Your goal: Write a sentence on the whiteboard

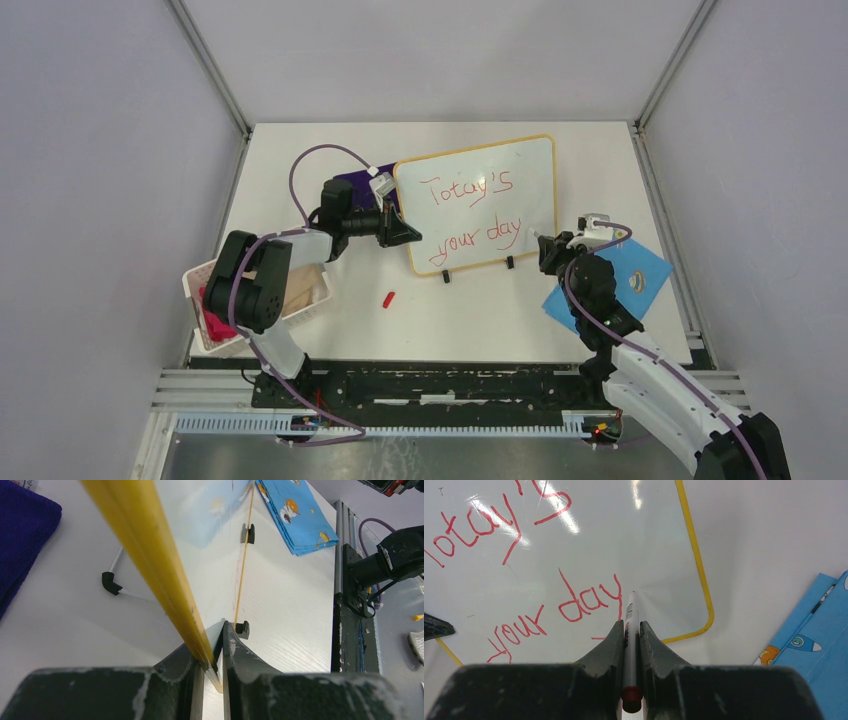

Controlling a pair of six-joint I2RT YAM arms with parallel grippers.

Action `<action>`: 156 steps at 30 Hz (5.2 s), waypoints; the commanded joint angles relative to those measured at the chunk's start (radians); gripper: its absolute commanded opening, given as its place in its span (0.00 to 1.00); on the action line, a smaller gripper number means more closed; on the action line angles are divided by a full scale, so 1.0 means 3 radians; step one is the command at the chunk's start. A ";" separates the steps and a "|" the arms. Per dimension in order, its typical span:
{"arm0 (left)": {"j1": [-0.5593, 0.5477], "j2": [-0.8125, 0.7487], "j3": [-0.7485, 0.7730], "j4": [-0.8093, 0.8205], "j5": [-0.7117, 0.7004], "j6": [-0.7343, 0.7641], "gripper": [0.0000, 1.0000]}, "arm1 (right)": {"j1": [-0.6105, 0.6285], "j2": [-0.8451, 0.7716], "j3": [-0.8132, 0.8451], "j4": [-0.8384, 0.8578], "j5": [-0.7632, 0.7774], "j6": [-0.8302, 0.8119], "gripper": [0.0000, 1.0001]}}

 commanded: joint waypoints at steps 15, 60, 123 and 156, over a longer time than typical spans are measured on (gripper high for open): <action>-0.0082 0.0227 -0.0157 -0.0326 -0.0645 0.0381 0.02 | -0.0023 0.0095 -0.0030 0.0296 0.0115 0.0035 0.00; -0.0099 0.0227 -0.0162 -0.0327 -0.0643 0.0391 0.02 | -0.0072 0.0407 -0.0098 0.0466 0.0089 0.0047 0.00; -0.0114 0.0234 -0.0146 -0.0340 -0.0670 0.0386 0.02 | -0.0087 -0.1122 0.0373 -0.1138 -0.1168 -0.0370 0.00; -0.0115 0.0223 -0.0131 -0.0367 -0.0751 0.0319 0.38 | -0.0080 -0.1297 0.0329 -0.1268 -0.1247 -0.0421 0.00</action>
